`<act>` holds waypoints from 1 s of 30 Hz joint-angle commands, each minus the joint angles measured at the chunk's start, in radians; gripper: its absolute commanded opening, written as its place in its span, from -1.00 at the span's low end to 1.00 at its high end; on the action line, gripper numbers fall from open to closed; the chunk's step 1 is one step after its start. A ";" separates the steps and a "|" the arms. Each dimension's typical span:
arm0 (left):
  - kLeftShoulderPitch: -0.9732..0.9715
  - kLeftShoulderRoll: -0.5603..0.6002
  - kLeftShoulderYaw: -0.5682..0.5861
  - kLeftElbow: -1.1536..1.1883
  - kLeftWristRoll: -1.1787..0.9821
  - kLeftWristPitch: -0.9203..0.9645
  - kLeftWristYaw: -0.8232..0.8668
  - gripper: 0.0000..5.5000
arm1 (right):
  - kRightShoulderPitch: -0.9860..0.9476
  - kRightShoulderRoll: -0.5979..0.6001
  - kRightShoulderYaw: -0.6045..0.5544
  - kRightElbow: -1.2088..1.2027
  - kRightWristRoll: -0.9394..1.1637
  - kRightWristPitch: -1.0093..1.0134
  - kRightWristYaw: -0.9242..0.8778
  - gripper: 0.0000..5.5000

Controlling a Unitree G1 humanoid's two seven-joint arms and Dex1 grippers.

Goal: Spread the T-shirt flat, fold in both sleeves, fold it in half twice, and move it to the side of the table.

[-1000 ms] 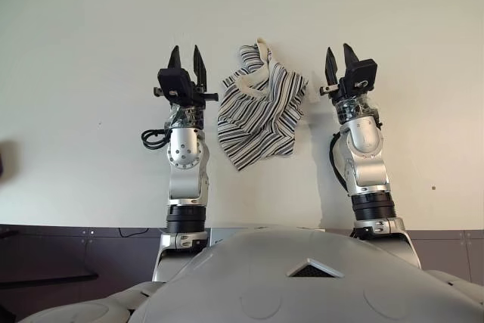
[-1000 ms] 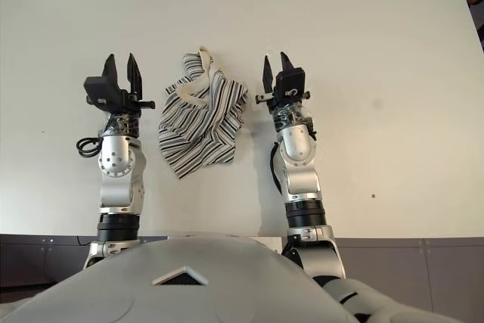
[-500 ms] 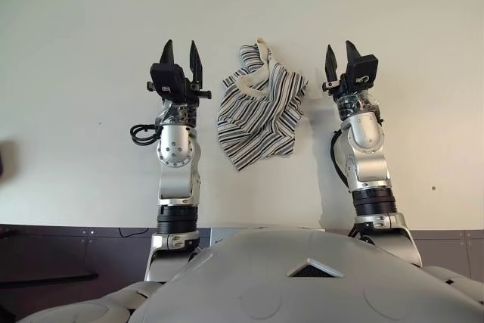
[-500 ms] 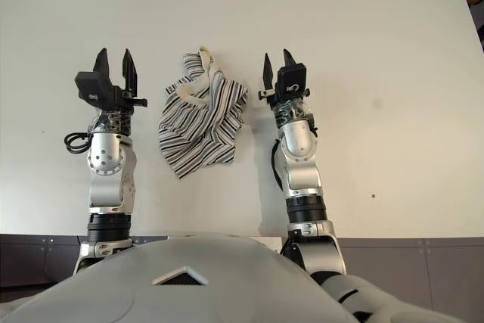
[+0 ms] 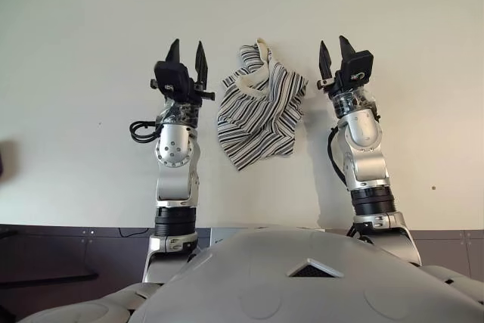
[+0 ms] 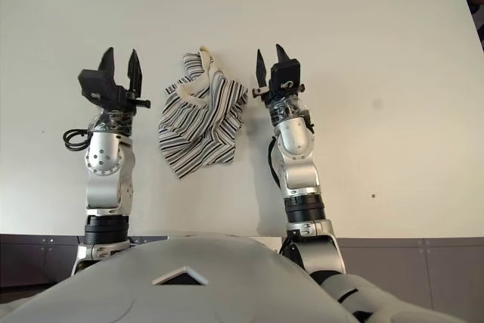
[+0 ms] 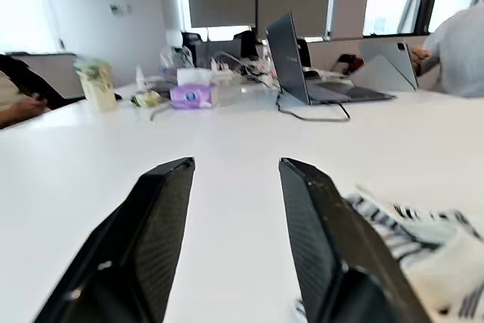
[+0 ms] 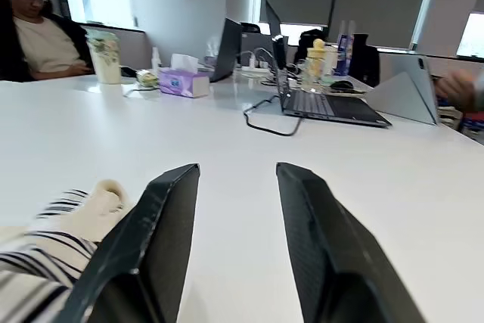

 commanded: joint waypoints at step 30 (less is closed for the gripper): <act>0.135 0.295 -0.169 -0.636 -0.487 0.869 -0.422 -0.25 | -0.423 -0.609 0.247 0.353 -0.180 -0.577 0.788 -0.32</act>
